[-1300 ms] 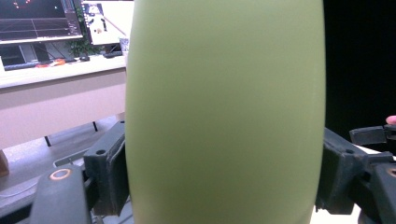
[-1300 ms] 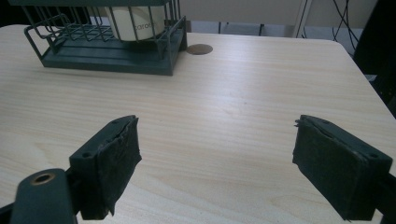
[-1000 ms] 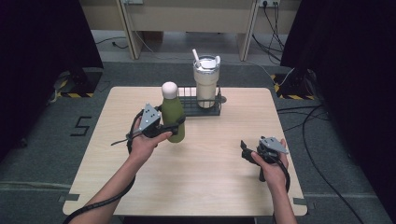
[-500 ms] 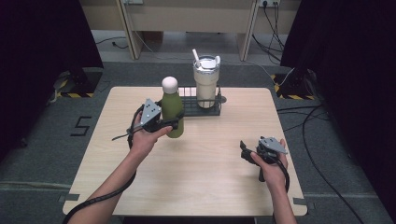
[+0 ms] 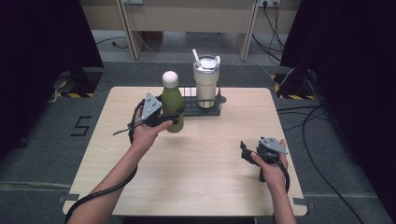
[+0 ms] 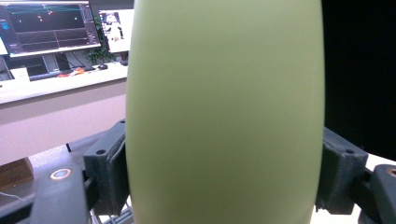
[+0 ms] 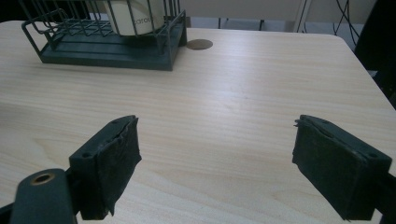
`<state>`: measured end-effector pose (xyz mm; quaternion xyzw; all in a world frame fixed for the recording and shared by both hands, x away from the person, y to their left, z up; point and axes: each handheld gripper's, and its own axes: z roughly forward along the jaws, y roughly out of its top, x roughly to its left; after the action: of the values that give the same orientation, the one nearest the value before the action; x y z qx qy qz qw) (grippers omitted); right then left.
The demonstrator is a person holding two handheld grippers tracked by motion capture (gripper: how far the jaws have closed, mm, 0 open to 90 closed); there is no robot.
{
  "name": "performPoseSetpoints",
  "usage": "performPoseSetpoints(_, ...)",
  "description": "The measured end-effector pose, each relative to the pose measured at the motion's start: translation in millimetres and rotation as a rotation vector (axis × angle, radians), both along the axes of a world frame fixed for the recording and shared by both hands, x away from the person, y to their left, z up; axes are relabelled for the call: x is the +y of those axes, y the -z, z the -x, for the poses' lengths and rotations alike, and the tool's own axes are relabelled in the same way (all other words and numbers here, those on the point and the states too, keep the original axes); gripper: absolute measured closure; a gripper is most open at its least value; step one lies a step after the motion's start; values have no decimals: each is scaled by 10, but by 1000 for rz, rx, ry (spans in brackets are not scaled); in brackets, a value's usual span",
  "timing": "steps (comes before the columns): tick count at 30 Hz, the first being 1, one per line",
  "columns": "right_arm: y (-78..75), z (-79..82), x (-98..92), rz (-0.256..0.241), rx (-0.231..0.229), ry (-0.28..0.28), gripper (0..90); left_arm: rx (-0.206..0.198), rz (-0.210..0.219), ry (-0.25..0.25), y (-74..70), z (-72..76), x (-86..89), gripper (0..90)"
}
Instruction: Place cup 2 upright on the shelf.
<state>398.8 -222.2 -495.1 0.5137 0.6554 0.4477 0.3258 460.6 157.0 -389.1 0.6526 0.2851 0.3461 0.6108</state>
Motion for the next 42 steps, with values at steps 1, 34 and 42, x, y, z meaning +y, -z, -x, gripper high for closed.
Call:
performPoseSetpoints(1,0,1,0,0,1,0,149,1,0,6,-4,-7,-5,212)
performPoseSetpoints(34,-11,2,-24,-1,-6,4,149,-4,15,-41,-148,-276,1,212)
performPoseSetpoints(42,-4,2,-30,-6,0,6,149,-5,21,-52,-172,-341,2,212)
